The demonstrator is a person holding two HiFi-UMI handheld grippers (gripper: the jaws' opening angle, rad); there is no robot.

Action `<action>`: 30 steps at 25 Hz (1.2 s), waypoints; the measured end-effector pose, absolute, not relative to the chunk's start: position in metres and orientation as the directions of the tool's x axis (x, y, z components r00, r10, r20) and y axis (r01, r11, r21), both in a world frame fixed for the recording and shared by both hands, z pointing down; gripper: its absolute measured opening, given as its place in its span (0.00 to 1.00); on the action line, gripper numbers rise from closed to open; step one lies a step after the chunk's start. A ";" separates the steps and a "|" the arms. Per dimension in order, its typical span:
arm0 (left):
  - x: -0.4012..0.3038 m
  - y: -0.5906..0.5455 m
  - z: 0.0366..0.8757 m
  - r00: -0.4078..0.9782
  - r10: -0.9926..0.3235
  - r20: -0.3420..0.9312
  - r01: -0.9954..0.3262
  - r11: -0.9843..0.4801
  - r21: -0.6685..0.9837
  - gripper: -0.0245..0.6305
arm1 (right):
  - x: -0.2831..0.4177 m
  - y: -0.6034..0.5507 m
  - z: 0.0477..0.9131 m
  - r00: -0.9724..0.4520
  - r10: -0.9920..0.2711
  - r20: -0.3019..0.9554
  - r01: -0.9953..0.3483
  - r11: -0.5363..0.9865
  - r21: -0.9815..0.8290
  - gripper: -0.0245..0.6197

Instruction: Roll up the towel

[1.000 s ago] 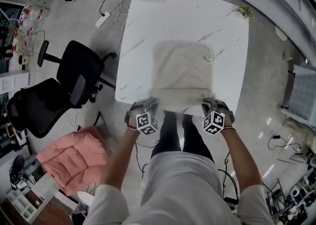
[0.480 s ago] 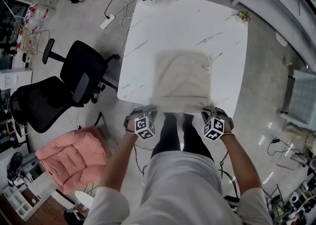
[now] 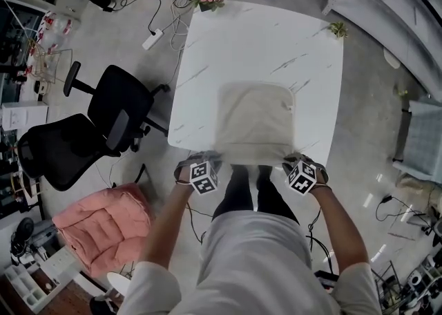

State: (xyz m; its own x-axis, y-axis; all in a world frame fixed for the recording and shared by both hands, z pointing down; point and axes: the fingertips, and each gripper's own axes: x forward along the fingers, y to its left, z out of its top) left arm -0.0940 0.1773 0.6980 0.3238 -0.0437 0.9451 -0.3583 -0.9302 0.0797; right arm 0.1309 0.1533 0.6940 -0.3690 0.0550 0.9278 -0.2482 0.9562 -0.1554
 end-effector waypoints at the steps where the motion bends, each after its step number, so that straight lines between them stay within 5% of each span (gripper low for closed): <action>1: -0.094 0.177 0.699 0.325 -0.013 0.946 -0.347 -0.932 0.106 0.16 | 0.131 0.151 0.693 -0.369 0.082 0.926 -0.245 0.952 -0.182 0.14; 9: -0.095 0.158 0.694 0.377 0.198 0.905 -0.312 -0.893 0.325 0.16 | 0.130 0.121 0.685 -0.390 0.221 0.894 -0.238 0.914 -0.330 0.14; 16: -0.099 0.119 0.694 0.369 0.236 0.899 -0.294 -0.888 0.354 0.17 | 0.125 0.086 0.687 -0.414 0.214 0.885 -0.276 0.897 -0.346 0.15; 23: -0.102 0.074 0.704 0.328 0.090 0.940 -0.344 -0.916 0.208 0.21 | 0.124 0.040 0.689 -0.379 0.083 0.922 -0.345 0.912 -0.223 0.17; 30: -0.110 0.049 0.719 0.252 -0.125 0.960 -0.394 -0.919 -0.017 0.34 | 0.130 0.015 0.706 -0.325 -0.067 0.943 -0.437 0.895 -0.087 0.35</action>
